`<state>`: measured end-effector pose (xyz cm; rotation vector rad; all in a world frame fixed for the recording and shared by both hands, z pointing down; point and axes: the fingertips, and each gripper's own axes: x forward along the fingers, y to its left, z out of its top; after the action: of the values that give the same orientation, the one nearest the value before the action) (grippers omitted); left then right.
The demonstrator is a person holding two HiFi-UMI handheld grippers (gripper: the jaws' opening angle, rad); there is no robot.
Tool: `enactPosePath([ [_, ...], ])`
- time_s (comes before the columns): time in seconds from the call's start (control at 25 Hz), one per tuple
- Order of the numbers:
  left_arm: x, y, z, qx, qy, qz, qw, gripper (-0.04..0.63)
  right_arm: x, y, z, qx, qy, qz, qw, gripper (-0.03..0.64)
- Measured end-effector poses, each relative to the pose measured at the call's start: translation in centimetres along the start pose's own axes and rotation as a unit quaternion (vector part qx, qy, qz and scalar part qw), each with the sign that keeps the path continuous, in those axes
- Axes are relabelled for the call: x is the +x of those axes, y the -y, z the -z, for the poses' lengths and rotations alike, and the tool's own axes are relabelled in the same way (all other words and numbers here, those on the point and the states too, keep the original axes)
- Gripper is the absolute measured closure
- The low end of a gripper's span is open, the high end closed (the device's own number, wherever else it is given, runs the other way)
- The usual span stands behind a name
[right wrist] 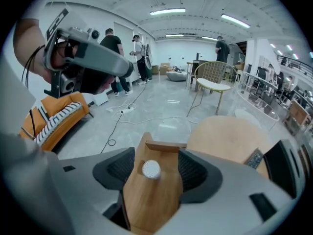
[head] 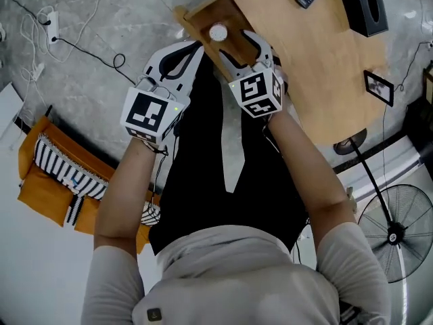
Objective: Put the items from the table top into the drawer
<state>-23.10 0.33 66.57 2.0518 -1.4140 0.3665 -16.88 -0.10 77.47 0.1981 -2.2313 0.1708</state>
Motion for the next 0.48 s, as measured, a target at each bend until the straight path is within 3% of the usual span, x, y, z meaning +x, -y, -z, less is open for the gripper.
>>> enactPosePath([
  [0.16, -1.4, 3.2, -6.2, 0.021, 0.026, 0.011, 0.9994, 0.585, -7.9, 3.0, -4.3, 0.013, 0.043, 0.037, 0.998, 0.328],
  [0.48, -5.8, 14.2, -19.5, 0.061, 0.070, 0.043, 0.9947, 0.586, -28.3, 6.6, -11.4, 0.034, 0.122, 0.105, 0.986, 0.330],
])
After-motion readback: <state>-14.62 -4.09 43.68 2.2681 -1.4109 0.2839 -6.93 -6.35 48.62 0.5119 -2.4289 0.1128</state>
